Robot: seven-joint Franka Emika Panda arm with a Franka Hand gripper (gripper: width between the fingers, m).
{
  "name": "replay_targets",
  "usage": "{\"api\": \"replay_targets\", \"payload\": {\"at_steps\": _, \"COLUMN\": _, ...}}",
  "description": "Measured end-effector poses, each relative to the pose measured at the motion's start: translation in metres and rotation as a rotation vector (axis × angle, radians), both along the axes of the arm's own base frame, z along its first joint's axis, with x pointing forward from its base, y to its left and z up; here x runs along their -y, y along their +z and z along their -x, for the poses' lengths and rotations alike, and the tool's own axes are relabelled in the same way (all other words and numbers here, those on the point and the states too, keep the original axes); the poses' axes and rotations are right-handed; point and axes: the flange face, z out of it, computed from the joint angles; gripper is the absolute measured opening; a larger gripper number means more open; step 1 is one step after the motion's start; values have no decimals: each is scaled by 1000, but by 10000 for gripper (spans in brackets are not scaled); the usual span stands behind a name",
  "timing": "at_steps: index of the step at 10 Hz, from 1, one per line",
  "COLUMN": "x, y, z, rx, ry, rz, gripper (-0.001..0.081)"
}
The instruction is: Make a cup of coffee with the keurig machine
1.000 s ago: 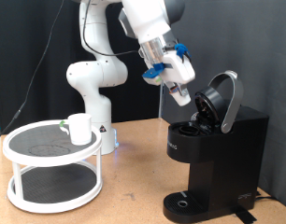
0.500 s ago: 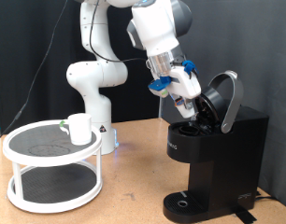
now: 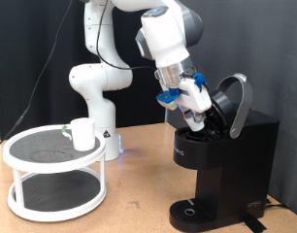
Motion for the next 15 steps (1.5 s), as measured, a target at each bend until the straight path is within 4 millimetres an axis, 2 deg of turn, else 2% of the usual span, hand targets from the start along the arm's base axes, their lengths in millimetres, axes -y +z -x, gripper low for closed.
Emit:
{"api": "replay_targets", "payload": {"at_steps": 8, "x": -1, "y": -16, "z": -4, "rx": -8, "ry": -7, "rz": 10, "gripper": 401}}
{"api": "replay_targets", "payload": {"at_steps": 9, "x": -1, "y": -16, "z": -4, "rx": -9, "ry": -7, "rz": 10, "gripper": 616}}
{"api": "replay_targets", "payload": {"at_steps": 10, "x": -1, "y": -17, "z": -4, "rx": -10, "ry": -7, "rz": 10, "gripper": 616}}
{"api": "replay_targets", "payload": {"at_steps": 11, "x": -1, "y": -17, "z": -4, "rx": -9, "ry": -9, "rz": 6, "gripper": 704}}
{"api": "replay_targets", "payload": {"at_steps": 13, "x": -1, "y": -12, "z": -4, "rx": 8, "ry": -8, "rz": -27, "gripper": 729}}
{"api": "replay_targets", "payload": {"at_steps": 15, "x": 7, "y": 3, "z": 2, "rx": 18, "ry": 11, "rz": -79, "gripper": 734}}
